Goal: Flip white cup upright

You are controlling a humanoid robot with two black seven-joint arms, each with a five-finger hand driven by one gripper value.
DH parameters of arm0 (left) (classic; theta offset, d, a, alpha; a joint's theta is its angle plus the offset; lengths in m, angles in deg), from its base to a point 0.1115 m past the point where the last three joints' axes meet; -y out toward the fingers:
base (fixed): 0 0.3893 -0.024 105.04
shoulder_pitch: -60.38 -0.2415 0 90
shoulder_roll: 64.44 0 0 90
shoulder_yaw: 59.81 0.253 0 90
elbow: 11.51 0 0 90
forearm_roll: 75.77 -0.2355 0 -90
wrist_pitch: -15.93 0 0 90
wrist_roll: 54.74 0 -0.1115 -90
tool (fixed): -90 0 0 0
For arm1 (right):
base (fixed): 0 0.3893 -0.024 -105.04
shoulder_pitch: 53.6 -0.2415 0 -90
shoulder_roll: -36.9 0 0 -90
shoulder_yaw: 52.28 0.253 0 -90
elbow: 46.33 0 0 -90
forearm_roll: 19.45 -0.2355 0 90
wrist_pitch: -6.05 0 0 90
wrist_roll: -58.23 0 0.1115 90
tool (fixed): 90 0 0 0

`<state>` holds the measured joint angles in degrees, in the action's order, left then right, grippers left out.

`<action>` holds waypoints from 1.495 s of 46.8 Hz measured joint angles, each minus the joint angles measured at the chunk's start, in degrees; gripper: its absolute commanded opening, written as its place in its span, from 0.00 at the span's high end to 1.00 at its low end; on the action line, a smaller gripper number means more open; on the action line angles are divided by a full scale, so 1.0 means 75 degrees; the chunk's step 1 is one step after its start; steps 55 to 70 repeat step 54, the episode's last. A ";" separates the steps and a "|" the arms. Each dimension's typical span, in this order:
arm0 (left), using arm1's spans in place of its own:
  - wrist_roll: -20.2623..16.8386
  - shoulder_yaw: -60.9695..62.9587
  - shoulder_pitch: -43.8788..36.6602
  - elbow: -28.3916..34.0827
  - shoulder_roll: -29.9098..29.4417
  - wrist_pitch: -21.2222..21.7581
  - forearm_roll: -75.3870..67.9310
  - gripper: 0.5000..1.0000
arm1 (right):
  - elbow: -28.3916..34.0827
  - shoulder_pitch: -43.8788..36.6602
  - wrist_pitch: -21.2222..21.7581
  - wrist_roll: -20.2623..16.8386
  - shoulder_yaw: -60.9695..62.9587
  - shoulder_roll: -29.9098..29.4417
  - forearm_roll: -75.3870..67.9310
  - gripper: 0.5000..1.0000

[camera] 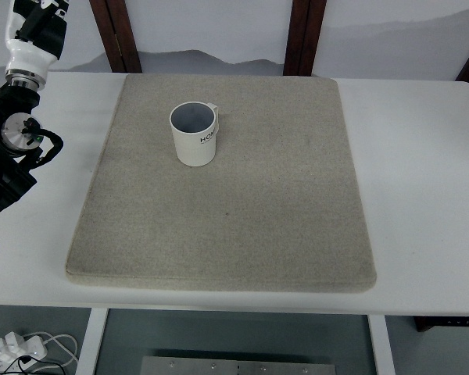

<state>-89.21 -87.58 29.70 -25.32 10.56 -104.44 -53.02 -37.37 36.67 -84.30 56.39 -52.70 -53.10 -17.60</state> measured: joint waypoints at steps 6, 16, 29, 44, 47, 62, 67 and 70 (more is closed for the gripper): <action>0.0706 -0.0419 -0.0131 -0.0013 0.0105 0.0611 0.0381 0.01 | 0.0016 0.0000 0.0048 0.0000 0.0023 0.0000 0.0002 0.10; 0.1908 -0.1226 -0.0208 0.0001 0.0418 0.1381 0.0397 0.01 | 0.0024 0.0011 0.0059 -0.0001 0.0000 0.0000 0.0020 0.10; 0.2665 -0.2173 -0.0362 -0.0038 0.0607 0.1393 0.0400 0.01 | 0.0024 0.0036 0.0061 0.0000 0.0010 0.0000 0.0006 0.10; 0.3335 -0.2312 -0.0409 -0.0037 0.0883 0.1057 0.0381 0.01 | 0.0024 0.0035 0.0059 0.0000 0.0052 0.0000 -0.0002 0.10; 0.3371 -0.2306 -0.0410 -0.0035 0.0886 0.1030 0.0353 0.01 | 0.0024 0.0036 0.0062 -0.0001 0.0055 0.0000 -0.0002 0.10; 0.3398 -0.2210 -0.0422 0.0002 0.0876 0.0837 0.0286 0.01 | 0.0024 0.0035 0.0070 0.0000 0.0046 0.0000 -0.0001 0.10; 0.3398 -0.2210 -0.0422 0.0002 0.0876 0.0837 0.0286 0.01 | 0.0024 0.0035 0.0070 0.0000 0.0046 0.0000 -0.0001 0.10; 0.3398 -0.2210 -0.0422 0.0002 0.0876 0.0837 0.0286 0.01 | 0.0024 0.0035 0.0070 0.0000 0.0046 0.0000 -0.0001 0.10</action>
